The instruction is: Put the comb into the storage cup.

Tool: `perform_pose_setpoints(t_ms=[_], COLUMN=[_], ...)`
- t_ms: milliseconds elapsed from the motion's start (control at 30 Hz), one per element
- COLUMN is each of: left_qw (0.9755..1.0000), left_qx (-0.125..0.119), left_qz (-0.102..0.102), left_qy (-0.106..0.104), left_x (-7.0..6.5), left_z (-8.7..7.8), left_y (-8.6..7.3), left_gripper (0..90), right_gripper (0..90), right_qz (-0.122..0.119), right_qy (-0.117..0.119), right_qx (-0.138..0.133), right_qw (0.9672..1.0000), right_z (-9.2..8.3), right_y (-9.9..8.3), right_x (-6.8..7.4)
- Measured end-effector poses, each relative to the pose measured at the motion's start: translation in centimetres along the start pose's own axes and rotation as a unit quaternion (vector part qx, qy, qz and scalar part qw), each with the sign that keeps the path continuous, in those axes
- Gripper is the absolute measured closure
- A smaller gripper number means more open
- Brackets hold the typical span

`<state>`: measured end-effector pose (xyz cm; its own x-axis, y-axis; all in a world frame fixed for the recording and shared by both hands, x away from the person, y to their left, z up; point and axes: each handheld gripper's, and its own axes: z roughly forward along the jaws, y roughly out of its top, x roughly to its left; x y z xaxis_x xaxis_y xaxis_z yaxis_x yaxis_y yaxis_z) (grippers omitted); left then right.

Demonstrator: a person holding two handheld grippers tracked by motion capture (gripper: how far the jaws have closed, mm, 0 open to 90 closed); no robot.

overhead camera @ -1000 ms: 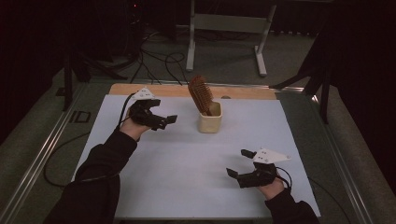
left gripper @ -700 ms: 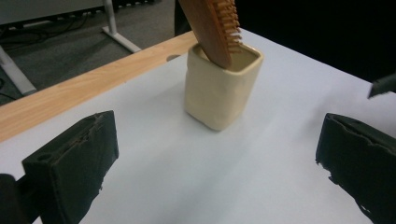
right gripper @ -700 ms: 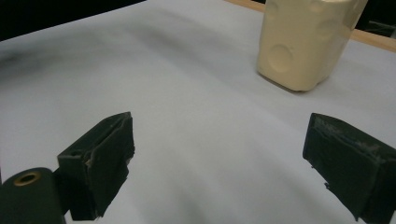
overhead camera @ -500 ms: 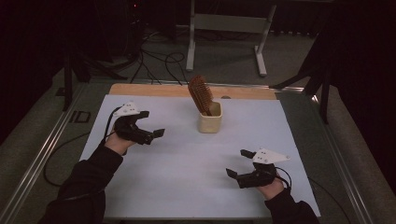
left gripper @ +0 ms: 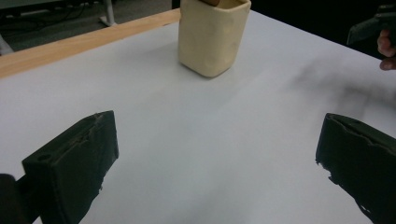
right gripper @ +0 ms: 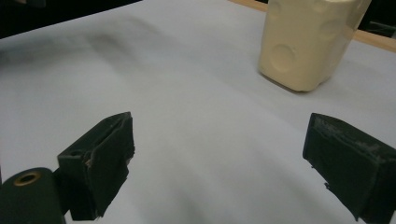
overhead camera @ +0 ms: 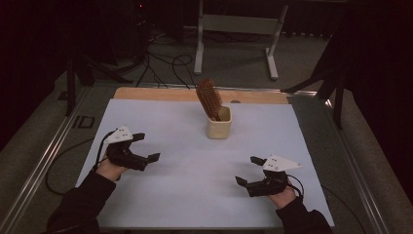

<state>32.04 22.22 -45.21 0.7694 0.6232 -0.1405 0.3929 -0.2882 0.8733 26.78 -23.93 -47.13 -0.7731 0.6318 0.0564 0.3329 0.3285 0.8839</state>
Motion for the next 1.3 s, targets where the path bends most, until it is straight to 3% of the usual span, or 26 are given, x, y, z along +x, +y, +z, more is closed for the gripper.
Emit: perform_pose_setpoints(t_ms=[433, 800, 1000, 1300], left_qw=[0.9999, 0.9994, 0.999, 0.9976], left_qx=[-0.004, -0.011, -0.02, -0.027], left_qz=[-0.004, 0.006, -0.008, -0.01], left_qy=[0.014, 0.033, 0.04, 0.063], left_x=[-1.0, -2.1, -2.0, -1.4], left_z=[-2.1, -4.1, -5.1, -5.9], left_y=[-4.7, -7.0, -8.3, -8.9], left_gripper=[0.0, 0.0, 0.1, 0.1], right_gripper=[8.6, 8.6, 8.6, 8.6], right_qz=[-0.003, -0.003, -0.004, -0.012], right_qy=[0.002, 0.005, 0.004, 0.008], right_qx=[0.001, 0.004, 0.007, 0.01], right_qw=[1.0, 1.0, 1.0, 0.9998], right_z=[0.1, 0.2, 0.3, 0.4], right_y=[0.0, -0.1, -0.1, -0.2], right_x=[0.0, 0.1, 0.1, 0.2])
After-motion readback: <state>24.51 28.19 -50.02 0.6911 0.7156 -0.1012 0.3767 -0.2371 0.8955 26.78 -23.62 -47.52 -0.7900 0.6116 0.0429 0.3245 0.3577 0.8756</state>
